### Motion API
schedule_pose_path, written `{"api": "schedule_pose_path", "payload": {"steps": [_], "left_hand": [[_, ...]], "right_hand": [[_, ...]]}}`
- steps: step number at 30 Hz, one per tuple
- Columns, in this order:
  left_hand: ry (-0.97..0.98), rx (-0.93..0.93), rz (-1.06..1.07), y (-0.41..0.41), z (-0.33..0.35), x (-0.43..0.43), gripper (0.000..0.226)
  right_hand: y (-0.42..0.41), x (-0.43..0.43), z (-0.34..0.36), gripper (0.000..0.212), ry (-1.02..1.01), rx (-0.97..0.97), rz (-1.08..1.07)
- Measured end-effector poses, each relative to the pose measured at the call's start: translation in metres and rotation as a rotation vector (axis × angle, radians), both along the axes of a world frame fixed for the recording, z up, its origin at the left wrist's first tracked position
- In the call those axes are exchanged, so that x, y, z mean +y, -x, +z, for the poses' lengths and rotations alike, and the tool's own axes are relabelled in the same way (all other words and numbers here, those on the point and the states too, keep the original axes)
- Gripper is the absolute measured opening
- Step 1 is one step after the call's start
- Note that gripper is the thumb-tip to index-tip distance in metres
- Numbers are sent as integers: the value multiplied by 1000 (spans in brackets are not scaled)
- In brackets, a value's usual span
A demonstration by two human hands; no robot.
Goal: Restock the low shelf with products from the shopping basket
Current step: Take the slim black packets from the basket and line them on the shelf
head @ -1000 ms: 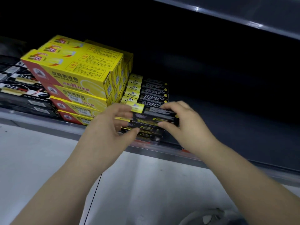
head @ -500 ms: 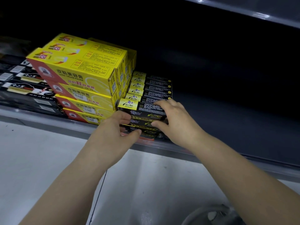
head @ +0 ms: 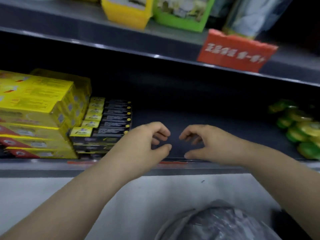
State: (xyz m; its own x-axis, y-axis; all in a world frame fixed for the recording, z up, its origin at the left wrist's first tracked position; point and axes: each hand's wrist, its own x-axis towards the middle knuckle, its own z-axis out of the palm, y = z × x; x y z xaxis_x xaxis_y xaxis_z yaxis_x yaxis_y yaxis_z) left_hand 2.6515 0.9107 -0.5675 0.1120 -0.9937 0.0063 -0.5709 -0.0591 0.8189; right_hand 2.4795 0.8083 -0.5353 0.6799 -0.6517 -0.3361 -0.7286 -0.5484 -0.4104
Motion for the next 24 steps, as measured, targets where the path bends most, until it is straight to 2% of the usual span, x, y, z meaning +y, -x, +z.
{"api": "schedule_pose_path", "payload": {"steps": [3, 6, 11, 16, 18, 20, 24], "left_hand": [[9, -76, -217, 52, 27, -29, 15], [26, -146, -435, 112, 47, -51, 13], [140, -215, -724, 225, 69, -71, 24], [351, -202, -825, 336, 83, -74, 32], [505, -312, -864, 376, 89, -74, 30], [565, -405, -914, 410, 93, -76, 27], [417, -425, -1000, 470, 96, -86, 26]], "right_hand": [[82, 3, 42, 31, 35, 63, -108], [165, 17, 80, 25, 136, 41, -244], [296, 46, 114, 14, 260, -181, -542], [407, 64, 87, 14, 235, -323, -796], [446, 63, 71, 14, 182, -270, -851], [483, 57, 56, 12, 128, -183, -886], [545, 36, 24, 6, -26, 130, -855]]}}
